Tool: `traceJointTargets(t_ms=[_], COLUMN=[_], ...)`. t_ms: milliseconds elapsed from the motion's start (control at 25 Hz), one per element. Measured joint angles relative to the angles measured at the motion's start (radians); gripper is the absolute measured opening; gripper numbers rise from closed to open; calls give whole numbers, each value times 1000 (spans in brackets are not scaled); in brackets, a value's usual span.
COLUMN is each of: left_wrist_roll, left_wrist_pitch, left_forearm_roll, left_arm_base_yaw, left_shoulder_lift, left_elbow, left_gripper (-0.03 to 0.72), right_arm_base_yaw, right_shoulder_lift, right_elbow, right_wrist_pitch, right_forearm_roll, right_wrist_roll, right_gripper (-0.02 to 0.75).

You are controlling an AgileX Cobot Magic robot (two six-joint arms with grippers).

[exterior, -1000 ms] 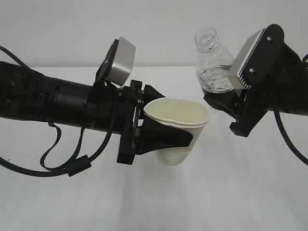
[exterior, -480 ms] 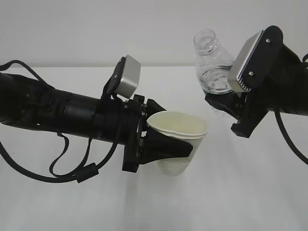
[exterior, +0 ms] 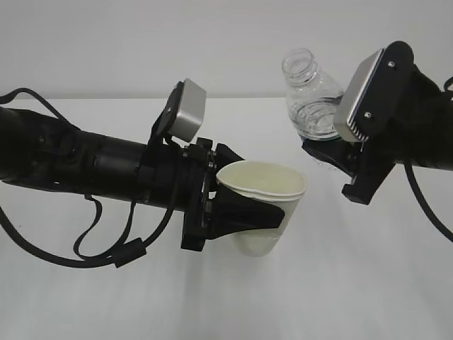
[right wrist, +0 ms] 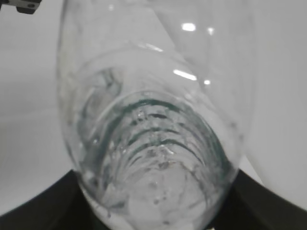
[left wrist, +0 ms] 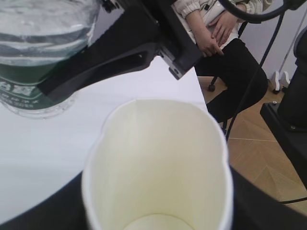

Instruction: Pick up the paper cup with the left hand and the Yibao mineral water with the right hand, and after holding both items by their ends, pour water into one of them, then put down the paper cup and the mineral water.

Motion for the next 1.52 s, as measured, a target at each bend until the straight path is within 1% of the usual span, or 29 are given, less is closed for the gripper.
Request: traceJointTargets(t_ms=[520, 880, 1360, 1520], left_wrist_roll=[47, 57, 68, 69], left_wrist_pitch=[-22, -45, -82, -82], left_forearm_roll=[-14, -20, -21, -21], left_arm_base_yaw=[0, 0, 0, 0], left_shoulder_lift=[0, 0, 0, 0], left_elbow=[0, 0, 0, 0], left_gripper=[410, 410, 410, 400], right_arm_base_yaw=[0, 0, 0, 0], right_shoulder_lift=[0, 0, 0, 0], right_elbow=[0, 0, 0, 0], right_wrist_pitch=[1, 1, 55, 61], right_forearm_roll=[0, 0, 4, 4], right_wrist_roll=[-91, -156, -220, -224], right_gripper=[470, 470, 470, 470])
